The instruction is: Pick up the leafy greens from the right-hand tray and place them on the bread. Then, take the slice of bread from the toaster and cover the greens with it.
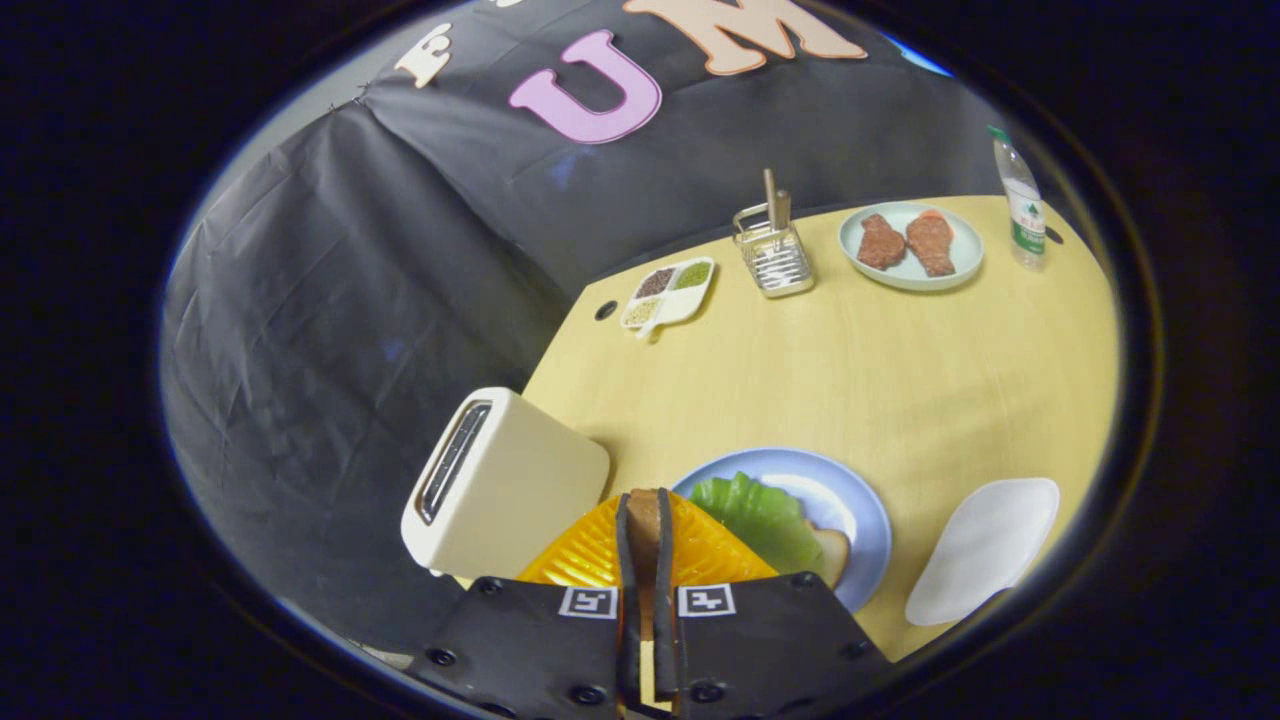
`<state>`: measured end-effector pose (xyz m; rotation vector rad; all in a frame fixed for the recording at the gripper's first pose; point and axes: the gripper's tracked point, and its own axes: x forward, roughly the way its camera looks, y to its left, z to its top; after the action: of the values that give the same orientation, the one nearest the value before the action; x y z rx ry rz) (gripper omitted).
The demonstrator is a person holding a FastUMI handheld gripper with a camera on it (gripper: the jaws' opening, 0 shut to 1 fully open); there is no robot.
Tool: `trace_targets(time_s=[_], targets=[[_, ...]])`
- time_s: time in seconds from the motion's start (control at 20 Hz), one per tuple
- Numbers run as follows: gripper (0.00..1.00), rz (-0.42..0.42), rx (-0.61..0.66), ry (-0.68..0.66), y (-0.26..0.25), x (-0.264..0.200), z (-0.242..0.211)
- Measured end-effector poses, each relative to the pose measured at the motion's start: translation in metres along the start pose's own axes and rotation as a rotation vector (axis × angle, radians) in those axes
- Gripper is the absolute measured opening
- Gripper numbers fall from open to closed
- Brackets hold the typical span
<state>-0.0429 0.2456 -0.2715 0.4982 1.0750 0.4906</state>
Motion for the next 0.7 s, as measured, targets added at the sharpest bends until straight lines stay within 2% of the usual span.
trace_targets(time_s=[0.4,0.7], targets=[[0.08,-0.081,-0.009,0.018,-0.045,0.003,-0.009],[0.22,-0.117,-0.008,0.045,-0.068,0.007,-0.017]])
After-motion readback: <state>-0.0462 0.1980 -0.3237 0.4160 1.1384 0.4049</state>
